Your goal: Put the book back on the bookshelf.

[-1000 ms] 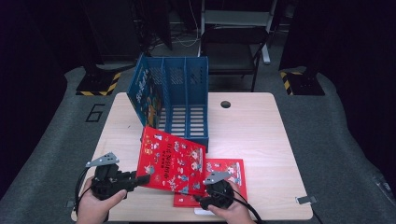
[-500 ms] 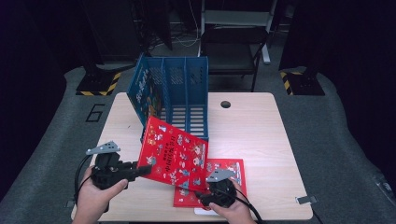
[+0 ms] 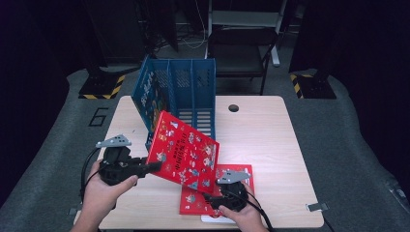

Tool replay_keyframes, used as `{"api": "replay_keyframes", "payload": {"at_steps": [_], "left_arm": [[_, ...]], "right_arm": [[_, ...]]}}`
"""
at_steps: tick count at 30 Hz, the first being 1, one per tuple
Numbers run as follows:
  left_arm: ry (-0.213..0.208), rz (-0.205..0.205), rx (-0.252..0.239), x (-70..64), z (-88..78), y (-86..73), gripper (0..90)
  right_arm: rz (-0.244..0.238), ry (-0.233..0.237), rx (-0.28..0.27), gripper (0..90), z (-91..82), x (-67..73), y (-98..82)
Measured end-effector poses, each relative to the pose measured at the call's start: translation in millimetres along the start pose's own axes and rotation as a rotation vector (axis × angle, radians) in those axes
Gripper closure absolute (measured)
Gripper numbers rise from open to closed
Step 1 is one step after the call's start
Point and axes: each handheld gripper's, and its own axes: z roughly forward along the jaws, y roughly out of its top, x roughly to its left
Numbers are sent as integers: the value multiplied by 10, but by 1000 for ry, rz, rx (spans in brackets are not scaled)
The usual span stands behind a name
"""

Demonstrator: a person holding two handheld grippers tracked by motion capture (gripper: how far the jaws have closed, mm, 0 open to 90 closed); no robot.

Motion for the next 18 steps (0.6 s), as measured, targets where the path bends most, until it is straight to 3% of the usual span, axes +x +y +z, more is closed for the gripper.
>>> {"api": "replay_keyframes", "payload": {"at_steps": [8, 18], "left_arm": [[-1, 0, -9, -29, 9, 101, 657], [7, 29, -5, -98, -50, 305, 655]], "right_arm": [[18, -6, -24, 346, -79, -29, 48], [24, -1, -53, 348, -174, -60, 166]]}}
